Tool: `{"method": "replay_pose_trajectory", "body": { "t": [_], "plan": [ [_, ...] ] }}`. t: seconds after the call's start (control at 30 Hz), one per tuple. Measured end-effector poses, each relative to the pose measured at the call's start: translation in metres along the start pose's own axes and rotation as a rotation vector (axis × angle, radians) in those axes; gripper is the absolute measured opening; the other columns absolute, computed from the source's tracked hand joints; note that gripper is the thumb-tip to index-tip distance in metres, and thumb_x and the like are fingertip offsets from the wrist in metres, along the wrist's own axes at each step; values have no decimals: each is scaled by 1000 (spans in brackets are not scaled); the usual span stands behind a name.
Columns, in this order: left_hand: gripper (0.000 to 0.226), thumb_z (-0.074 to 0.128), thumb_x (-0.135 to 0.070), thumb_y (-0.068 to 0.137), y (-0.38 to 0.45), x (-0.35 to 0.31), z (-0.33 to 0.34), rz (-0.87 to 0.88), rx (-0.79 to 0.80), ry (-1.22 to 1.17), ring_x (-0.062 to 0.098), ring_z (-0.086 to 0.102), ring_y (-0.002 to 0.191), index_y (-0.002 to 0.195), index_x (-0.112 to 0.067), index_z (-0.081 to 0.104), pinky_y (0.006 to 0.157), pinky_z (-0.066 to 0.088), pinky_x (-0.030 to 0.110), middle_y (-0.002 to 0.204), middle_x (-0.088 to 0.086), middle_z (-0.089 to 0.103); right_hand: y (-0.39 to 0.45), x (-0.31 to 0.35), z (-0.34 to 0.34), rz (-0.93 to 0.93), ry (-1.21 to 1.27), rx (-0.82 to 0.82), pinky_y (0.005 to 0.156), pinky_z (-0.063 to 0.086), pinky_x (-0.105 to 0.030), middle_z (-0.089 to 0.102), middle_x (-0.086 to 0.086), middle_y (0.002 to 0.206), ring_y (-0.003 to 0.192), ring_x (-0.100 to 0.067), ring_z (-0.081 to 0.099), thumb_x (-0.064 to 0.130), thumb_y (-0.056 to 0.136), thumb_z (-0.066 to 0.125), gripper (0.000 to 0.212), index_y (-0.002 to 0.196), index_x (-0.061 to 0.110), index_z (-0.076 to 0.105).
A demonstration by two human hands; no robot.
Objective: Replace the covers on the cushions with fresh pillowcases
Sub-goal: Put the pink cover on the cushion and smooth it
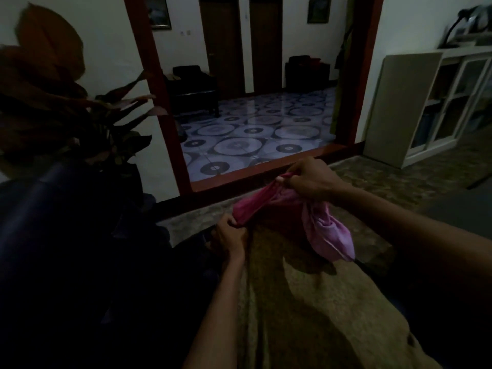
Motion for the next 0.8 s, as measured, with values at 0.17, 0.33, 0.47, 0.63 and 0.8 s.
{"method": "replay_pose_trajectory", "body": {
  "t": [0.17,0.33,0.47,0.63,0.8],
  "plan": [
    [8,50,-29,79,-2,15,-1,128,74,-28,18,59,76,73,-30,54,75,47,35,70,-16,55,10,14,7,23,-20,-20,82,57,-37,74,6,86,83,-15,68,46,90,70,27,86,21,79],
    [18,69,-10,89,-10,7,5,58,98,-367,0,56,72,93,-19,54,71,42,28,84,-7,60,29,44,-7,-42,35,-86,75,52,-32,75,-4,90,88,-20,68,40,94,69,28,97,14,80],
    [49,88,-19,73,-15,-5,-13,238,-125,-211,9,49,83,106,-8,53,76,37,11,99,2,54,36,51,-5,-61,2,-89,77,46,-29,70,-1,96,91,-14,61,41,95,67,29,109,18,77],
    [32,67,-15,86,-43,-27,-9,735,-70,93,22,54,120,118,-10,66,101,45,37,126,9,60,47,48,8,-54,-2,-52,79,50,-32,71,2,95,95,-16,65,40,94,68,24,102,20,78],
    [69,37,-46,94,-41,11,48,668,224,674,26,29,149,155,-13,33,121,22,43,160,11,31,47,44,15,-57,-68,-12,77,41,-30,64,1,96,95,-14,57,43,94,68,22,97,24,76]
  ]
}}
Point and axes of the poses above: each hand's wrist, its own y-axis towards the middle knuckle, its own z-axis out of the palm, x = y × z, the point moved 7 cm from there along y, towards the middle knuckle
